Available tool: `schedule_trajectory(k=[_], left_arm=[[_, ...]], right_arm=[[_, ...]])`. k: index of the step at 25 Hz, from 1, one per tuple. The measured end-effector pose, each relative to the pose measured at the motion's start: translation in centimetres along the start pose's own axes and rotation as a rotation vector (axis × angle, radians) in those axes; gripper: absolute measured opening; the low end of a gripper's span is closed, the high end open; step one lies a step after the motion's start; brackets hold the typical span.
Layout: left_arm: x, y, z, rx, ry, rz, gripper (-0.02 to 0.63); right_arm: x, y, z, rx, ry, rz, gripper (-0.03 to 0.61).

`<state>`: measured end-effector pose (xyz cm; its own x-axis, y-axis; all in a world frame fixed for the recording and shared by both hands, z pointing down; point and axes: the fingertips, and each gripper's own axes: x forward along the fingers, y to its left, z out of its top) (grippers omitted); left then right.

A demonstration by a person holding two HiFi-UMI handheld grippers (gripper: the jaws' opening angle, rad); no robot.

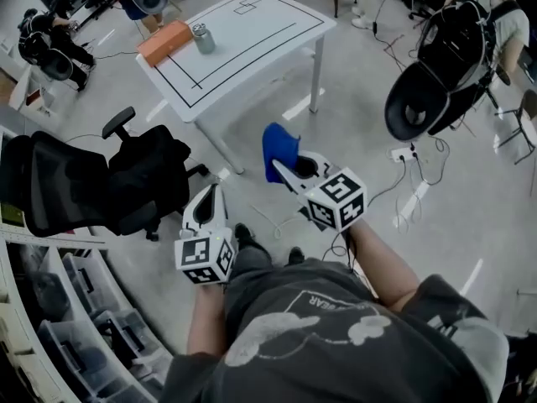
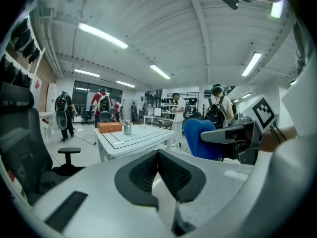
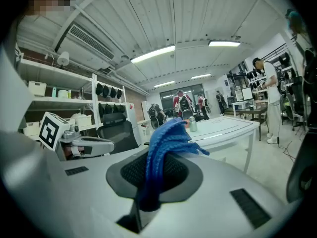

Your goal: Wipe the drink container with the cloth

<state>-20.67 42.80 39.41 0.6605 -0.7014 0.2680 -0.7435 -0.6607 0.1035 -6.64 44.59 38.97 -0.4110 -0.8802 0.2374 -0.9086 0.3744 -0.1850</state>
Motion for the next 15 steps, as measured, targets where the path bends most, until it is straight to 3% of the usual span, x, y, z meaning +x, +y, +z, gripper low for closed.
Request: schedule_trajectory(k=[5, 8, 10, 15], left_arm=[[0.1, 2.0, -0.1, -0.140, -0.013, -0.045, 0.002], [1.6, 4.1, -0.2, -0.116, -0.008, -0.037, 0.002], [3.3, 5.3, -0.3, -0.141, -0.003, -0.043, 0.002], [10.0, 6.7, 0.7, -0.137, 0.003, -0.117, 0.002]], right_arm=[[2.1, -0.3, -1.0, 0.032, 0.029, 0.005, 0.046], [4.0, -1.2, -1.2, 0.018, 0.042, -0.007, 0.046], [4.9, -2.0, -1.2, 0.010, 0.051, -0.024, 0.046], [7.8, -5.9, -0.5, -0.003, 0.073, -0.084, 0.048]])
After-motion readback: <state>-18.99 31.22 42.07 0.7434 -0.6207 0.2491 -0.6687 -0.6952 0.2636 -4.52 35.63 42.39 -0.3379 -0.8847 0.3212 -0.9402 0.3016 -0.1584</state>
